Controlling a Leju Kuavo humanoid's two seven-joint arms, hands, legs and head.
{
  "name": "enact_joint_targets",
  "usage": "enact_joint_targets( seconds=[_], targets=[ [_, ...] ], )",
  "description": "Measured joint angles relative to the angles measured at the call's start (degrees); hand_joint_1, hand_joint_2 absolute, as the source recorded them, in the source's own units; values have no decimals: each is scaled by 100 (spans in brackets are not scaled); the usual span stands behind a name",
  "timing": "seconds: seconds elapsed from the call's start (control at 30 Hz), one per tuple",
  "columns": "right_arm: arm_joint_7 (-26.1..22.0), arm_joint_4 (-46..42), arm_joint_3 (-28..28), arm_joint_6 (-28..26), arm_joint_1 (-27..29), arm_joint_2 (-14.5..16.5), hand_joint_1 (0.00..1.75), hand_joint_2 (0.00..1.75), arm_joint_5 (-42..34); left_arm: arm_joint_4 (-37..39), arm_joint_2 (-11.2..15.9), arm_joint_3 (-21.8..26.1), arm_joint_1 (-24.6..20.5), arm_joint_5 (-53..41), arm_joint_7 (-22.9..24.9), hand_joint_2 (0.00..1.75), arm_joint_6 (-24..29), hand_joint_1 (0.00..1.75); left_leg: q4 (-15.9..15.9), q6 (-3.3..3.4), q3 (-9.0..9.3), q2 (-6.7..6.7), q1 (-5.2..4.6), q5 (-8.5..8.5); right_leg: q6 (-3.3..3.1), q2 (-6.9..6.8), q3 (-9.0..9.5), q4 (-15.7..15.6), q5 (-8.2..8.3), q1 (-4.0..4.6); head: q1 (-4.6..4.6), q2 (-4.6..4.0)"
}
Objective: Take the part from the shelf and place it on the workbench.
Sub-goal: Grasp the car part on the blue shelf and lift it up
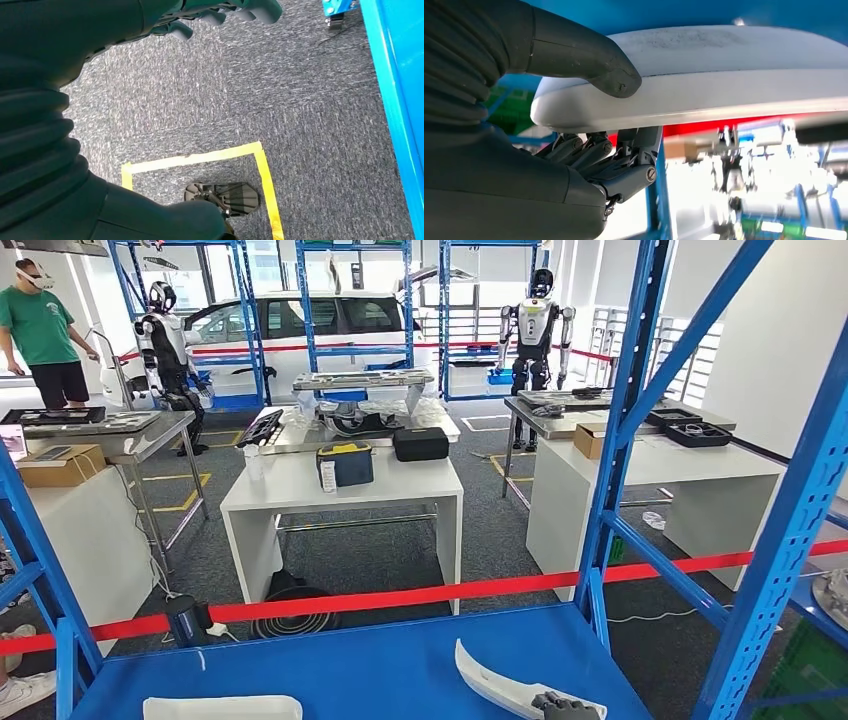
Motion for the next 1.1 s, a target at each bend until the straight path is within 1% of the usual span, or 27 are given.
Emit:
enact_joint_targets(
  seconds=[0.27,0.43,0.57,0.77,0.87,0.9,0.93,0.97,1.0,1.07,1.1],
  targets=[
    [24,-506,-267,-499,-197,19,147,175,268,0,-4,181,-13,104,142,175,-6,0,0,2,-1,-1,0,-2,1,0,-1,0,-1,-1,0,-2],
    [-26,-820,-350,-562,-320,57,147,175,370,0,-5,267,-15,162,192,175,49,0,0,2,-1,-2,0,-1,1,-1,-1,0,-1,0,0,0],
    [-188,-998,-353,-587,-371,92,147,175,463,0,-7,333,-16,218,343,175,68,0,1,2,-1,-1,0,-2,1,-1,0,-1,-1,0,0,-1],
    [-308,-1380,-351,-607,-363,273,147,175,578,0,-10,473,-18,271,615,175,192,0,29,41,-11,-3,-30,-26,26,-6,3,-10,-2,-30,-1,-2],
    [-312,-1645,-346,-587,-316,369,147,175,629,0,-10,494,-23,254,648,175,276,0,26,79,-11,-2,-49,-22,68,-4,12,-24,9,-48,-1,0],
    [-312,-1731,-343,-570,-306,393,147,175,649,0,-13,499,-25,251,653,175,302,0,-5,101,2,4,-34,6,85,-5,12,-11,-2,-51,-1,0],
    [-313,-1805,-341,-545,-303,412,147,175,665,-1,-16,508,-29,248,656,175,323,0,-41,126,17,10,-16,39,103,-9,-2,37,-43,-46,2,0],
    [-315,-1868,-337,-518,-306,428,147,175,676,-1,-19,516,-34,245,659,175,335,0,-76,153,30,19,5,73,120,-13,-50,168,-141,-42,4,0],
    [-318,-1915,-332,-490,-309,439,147,175,687,-1,-22,523,-38,243,662,175,341,0,-100,170,39,29,24,93,133,-19,-150,423,-309,-43,7,0],
    [-324,-1970,-315,-439,-312,453,147,175,696,-1,-23,534,-42,243,663,175,354,0,-97,186,28,39,29,99,168,-23,-451,1141,-682,-57,11,0],
    [-325,-1980,-306,-417,-310,455,147,175,698,0,-24,538,-41,243,663,175,361,0,-87,185,19,42,34,97,188,-23,-577,1443,-786,-70,13,0]
  ],
)
